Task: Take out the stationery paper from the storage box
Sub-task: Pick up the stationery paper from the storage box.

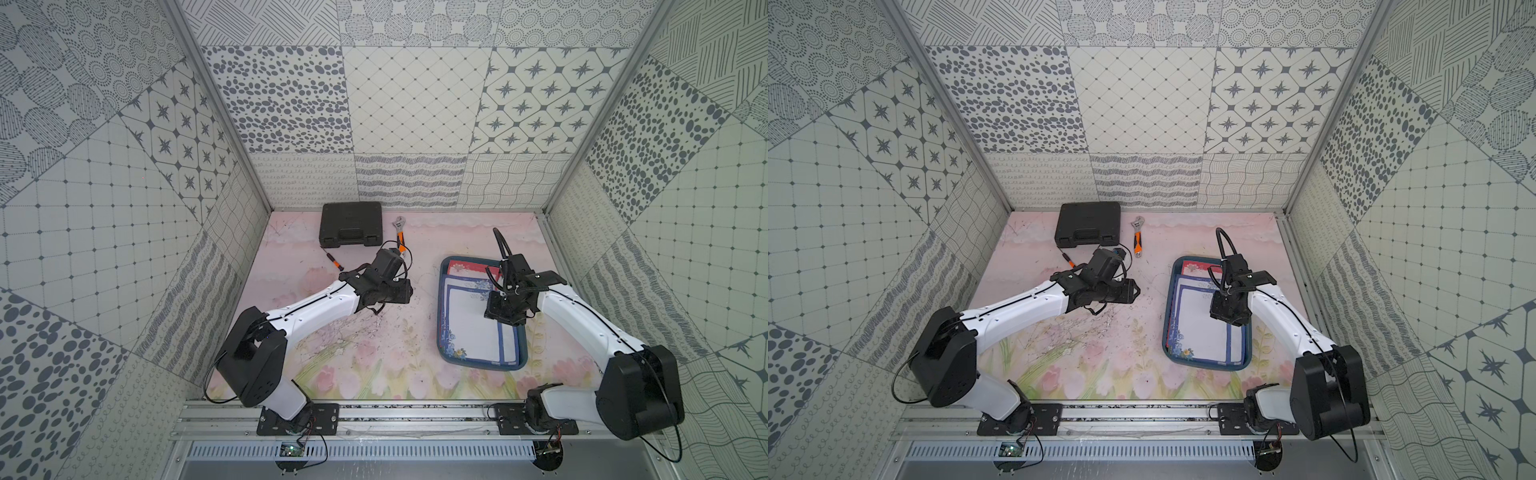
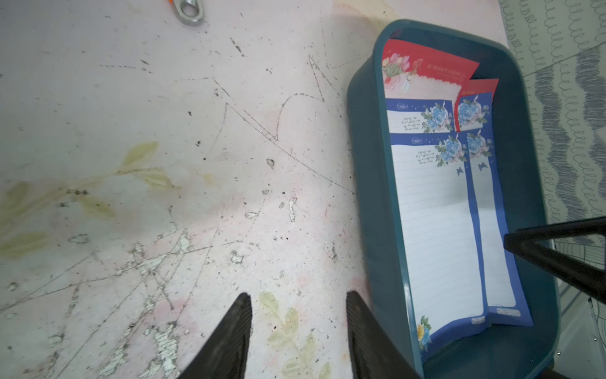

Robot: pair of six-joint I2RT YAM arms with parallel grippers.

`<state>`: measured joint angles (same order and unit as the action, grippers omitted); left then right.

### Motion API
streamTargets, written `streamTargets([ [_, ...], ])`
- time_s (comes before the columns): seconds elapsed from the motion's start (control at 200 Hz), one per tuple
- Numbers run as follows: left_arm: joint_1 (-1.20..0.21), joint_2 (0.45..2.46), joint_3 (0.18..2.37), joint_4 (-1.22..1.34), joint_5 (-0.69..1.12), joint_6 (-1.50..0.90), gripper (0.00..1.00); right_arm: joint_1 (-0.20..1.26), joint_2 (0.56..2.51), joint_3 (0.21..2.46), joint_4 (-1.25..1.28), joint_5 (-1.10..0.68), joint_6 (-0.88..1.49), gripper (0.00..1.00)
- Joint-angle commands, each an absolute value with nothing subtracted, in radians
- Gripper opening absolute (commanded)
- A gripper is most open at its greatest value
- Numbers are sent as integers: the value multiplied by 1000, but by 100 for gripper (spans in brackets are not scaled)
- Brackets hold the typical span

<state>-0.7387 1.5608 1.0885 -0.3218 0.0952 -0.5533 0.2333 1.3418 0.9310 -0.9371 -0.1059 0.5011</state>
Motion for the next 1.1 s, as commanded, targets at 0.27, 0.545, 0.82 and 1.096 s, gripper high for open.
streamTargets([
  [0.27,-823,1727,1216,-307,205,-650,43,192,1380,891,-867,-29,443,45],
  [0.545,-836,1773,1251,-308,230,-667,36,186,1382,854,-855,-12,460,45],
  [0.82,-838,1790,1256,-313,240,-674,33,186,1410,829,-841,-31,475,45],
  [1.096,-841,1799,1265,-319,247,-675,32,186,1406,795,-818,-75,485,44],
])
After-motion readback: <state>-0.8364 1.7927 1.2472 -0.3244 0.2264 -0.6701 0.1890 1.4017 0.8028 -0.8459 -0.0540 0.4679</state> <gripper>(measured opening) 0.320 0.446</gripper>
